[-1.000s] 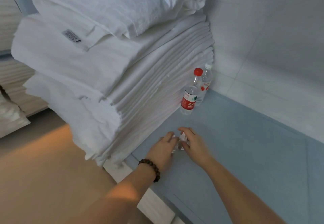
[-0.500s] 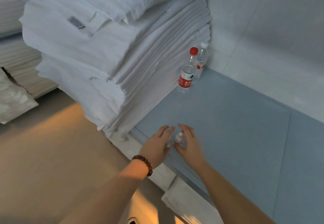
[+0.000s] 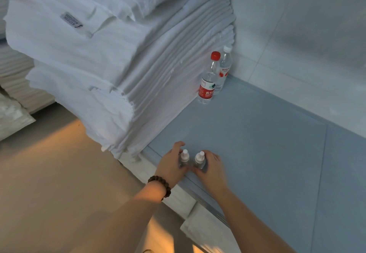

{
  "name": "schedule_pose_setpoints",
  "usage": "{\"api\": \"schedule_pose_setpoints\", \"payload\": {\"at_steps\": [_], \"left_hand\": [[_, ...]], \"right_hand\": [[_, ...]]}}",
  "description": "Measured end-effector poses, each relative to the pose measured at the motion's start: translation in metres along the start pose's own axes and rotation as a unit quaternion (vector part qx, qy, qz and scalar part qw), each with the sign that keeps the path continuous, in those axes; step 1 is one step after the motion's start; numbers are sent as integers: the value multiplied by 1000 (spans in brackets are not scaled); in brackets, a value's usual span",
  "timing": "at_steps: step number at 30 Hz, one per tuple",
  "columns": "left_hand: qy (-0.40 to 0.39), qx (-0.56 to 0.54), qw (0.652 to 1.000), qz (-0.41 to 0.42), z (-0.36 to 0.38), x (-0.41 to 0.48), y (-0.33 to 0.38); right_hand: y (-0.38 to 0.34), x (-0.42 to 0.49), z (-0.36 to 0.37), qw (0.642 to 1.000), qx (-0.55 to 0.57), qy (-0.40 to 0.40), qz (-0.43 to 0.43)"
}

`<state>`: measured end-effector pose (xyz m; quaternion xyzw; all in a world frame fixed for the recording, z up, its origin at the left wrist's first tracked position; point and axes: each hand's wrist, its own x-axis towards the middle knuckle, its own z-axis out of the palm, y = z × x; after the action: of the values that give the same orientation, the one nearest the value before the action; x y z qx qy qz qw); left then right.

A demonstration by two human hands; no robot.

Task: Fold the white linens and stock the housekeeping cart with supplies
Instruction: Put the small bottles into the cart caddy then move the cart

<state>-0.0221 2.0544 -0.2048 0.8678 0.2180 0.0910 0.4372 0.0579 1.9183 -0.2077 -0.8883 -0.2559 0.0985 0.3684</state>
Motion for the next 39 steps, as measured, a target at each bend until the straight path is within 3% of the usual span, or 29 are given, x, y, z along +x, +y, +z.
{"api": "schedule_pose_setpoints", "payload": {"at_steps": [10, 22, 30, 39], "left_hand": [[64, -7, 998, 7, -71, -20, 43], [220, 4, 975, -13, -180, -129, 117], [368, 22, 927, -65, -233, -237, 134], [507, 105, 834, -192, -295, -380, 143]], "right_hand": [[-64, -3, -46, 991, 122, -36, -51], [-191, -37, -99, 943, 169, -144, -246], [-278, -83, -84, 875, 185, -284, -346], [-398, -165, -43, 752, 166, -415, -486]]}}
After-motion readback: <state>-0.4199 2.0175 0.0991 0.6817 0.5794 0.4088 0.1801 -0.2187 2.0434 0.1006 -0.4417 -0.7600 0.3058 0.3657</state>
